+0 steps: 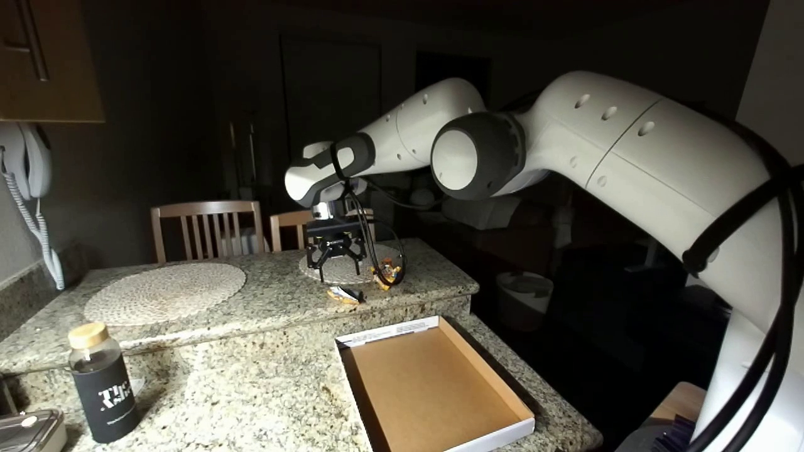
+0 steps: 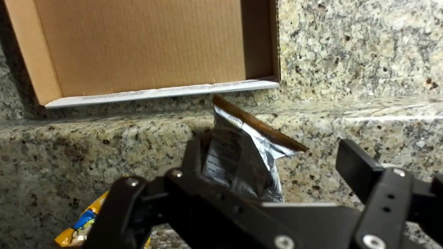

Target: Put the two empty packets into the box

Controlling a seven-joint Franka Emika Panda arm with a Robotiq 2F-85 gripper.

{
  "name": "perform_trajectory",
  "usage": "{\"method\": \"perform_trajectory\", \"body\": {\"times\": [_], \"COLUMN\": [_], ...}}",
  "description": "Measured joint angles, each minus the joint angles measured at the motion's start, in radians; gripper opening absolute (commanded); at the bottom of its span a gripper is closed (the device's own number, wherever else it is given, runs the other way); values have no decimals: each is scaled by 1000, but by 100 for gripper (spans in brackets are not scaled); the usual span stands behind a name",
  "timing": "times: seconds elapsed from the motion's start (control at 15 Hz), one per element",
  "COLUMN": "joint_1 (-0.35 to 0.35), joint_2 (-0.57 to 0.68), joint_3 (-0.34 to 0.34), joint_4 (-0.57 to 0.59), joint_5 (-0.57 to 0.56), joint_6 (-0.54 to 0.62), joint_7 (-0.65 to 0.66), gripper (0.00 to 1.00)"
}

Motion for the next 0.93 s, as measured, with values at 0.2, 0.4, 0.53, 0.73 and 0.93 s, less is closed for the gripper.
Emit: {"method": "perform_trajectory", "body": {"times": [0.2,0.4,0.53,0.73,0.93], "joint_1": [1,1,0,-2,-3], "joint_2": [62,122,158,202,229], "joint_3": [4,3,3,4,4], "joint_4": [93,178,228,286,322], "joint_5": [0,0,0,0,0], "joint_6": [-27,-79,-133,-208,-252], "joint_7": [-9,-10,-16,-45,-62], "gripper": [100,100,97,70,48]}}
